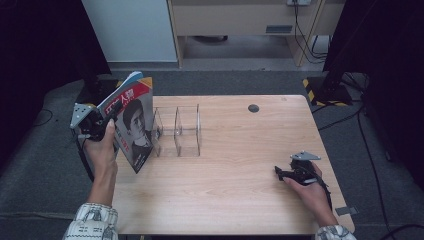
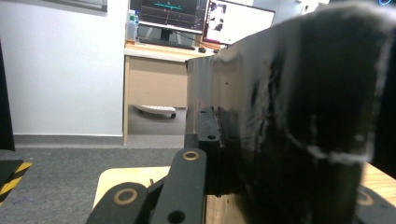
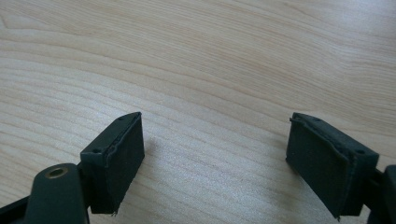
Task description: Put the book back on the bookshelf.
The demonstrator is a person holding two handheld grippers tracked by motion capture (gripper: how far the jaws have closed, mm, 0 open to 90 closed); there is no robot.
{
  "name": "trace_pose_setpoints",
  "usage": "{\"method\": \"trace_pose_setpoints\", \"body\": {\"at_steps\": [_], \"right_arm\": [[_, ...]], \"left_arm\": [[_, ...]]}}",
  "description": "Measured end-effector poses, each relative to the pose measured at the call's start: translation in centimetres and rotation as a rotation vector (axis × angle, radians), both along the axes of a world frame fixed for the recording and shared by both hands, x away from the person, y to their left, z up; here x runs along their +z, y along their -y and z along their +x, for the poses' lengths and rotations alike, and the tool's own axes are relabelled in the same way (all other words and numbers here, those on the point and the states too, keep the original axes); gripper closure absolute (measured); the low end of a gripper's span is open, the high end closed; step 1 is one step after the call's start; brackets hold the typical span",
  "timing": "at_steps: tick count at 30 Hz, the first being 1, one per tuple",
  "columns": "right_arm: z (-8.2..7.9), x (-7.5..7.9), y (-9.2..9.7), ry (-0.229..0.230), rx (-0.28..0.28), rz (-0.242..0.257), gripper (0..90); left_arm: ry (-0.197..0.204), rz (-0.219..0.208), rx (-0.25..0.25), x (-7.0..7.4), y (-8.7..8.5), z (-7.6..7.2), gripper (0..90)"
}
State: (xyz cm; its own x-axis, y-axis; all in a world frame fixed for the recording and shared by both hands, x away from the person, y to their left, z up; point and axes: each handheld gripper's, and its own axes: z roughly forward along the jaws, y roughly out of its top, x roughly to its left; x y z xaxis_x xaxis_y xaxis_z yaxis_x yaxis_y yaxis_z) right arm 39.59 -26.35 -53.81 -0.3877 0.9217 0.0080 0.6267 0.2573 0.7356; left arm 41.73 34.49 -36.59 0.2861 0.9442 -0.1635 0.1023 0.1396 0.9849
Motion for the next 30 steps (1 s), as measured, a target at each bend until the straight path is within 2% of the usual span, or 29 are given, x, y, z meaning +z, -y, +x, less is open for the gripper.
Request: {"method": "trace_pose_setpoints", "body": {"at_steps": [16, 30], "right_arm": [[-0.1, 0.0, 0.0, -0.001, 0.005, -0.001, 19.4], [-0.1, 0.0, -0.1, -0.001, 0.008, -0.001, 19.4]], "left_arm": [[0.043, -0.020, -0.045, -0.9, 0.3, -0.5, 85.5], [0.065, -0.015, -0.047, -1.4, 0.5, -0.6, 85.3]]}}
